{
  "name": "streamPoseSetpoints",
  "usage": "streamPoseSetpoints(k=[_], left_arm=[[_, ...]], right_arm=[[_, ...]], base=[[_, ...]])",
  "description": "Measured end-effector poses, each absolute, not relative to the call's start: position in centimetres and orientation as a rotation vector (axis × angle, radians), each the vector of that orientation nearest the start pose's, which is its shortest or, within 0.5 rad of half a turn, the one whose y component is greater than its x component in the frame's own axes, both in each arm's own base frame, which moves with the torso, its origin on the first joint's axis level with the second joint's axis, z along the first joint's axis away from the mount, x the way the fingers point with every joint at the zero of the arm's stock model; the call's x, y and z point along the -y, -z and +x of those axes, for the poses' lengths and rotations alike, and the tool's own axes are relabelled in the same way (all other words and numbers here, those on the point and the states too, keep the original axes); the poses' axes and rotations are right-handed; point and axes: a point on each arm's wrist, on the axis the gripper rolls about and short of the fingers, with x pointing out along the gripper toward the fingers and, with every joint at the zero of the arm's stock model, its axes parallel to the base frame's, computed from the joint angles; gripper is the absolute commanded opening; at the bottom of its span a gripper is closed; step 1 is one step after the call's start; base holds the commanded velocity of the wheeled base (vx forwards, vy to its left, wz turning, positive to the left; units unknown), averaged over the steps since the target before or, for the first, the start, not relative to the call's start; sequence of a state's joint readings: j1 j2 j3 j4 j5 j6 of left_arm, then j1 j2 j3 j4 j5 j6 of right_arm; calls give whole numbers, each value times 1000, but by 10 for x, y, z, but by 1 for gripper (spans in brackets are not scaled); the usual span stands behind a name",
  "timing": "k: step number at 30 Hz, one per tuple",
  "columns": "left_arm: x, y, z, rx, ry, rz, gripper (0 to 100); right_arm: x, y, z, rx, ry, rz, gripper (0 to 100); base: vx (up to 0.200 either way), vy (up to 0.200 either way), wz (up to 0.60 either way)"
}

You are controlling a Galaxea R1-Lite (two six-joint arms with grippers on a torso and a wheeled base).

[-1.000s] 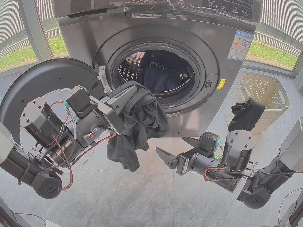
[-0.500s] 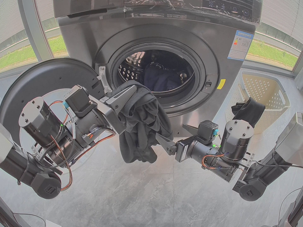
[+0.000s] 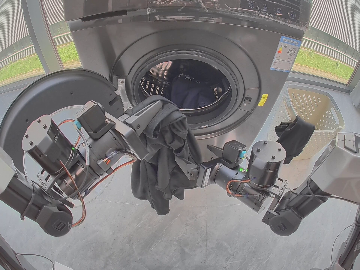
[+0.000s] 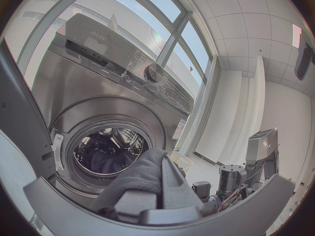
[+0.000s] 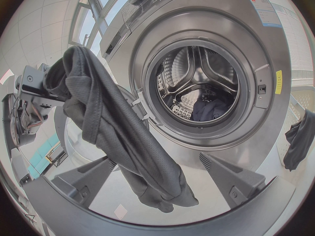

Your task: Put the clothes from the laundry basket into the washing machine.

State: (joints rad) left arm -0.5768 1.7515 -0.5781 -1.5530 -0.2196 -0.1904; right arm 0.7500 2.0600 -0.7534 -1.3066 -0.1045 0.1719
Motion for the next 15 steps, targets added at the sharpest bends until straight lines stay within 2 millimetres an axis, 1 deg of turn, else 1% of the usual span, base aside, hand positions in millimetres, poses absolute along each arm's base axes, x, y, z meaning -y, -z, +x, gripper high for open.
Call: streamPoseSetpoints(k=[11, 12, 15], left_arm=[[159, -203, 235, 314, 824, -249, 0], [159, -203, 235, 314, 824, -249, 0], [158, -203, 235, 315, 823, -249, 0]], right_arm=[[-258, -113, 289, 15, -636, 196, 100], [-259, -113, 290, 16, -636, 197, 0], [-261, -112, 292, 25, -636, 202, 0]], base=[[0, 0, 0], [0, 0, 0], [0, 0, 0]])
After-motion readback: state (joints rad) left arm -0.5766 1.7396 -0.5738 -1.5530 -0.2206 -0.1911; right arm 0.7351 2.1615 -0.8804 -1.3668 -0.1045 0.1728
